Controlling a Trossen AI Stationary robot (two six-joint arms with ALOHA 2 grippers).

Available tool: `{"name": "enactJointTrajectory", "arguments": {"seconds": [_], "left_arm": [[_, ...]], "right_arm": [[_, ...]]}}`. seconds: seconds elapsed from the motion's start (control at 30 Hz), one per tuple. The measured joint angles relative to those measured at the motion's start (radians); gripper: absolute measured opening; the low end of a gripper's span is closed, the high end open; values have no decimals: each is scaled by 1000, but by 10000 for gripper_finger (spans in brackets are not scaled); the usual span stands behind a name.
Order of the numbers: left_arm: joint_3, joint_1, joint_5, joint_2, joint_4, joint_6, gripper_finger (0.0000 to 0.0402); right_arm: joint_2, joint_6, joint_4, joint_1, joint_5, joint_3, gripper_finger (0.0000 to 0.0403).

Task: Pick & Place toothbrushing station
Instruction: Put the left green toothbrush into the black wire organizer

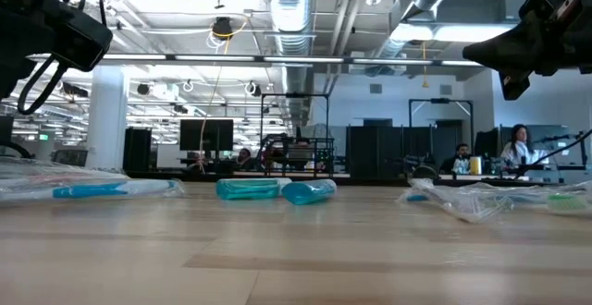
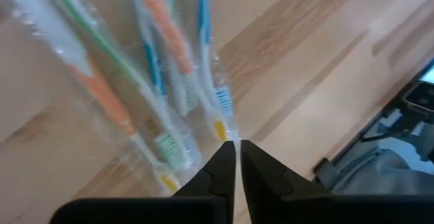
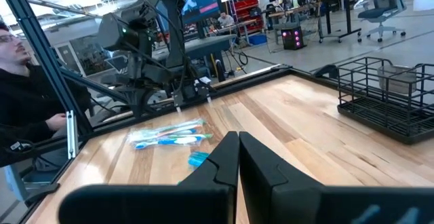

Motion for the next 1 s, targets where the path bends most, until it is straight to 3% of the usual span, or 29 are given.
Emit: {"name": "enactJointTrajectory", "arguments": {"seconds": [0.47,1.0], "left_arm": [[-15,6,2,87,-12,0,92],[-15,5,22,174,-11,-1,102]], "right_arm": [[0,0,3,0,0,2,4],[0,0,3,0,0,3,4]]}}
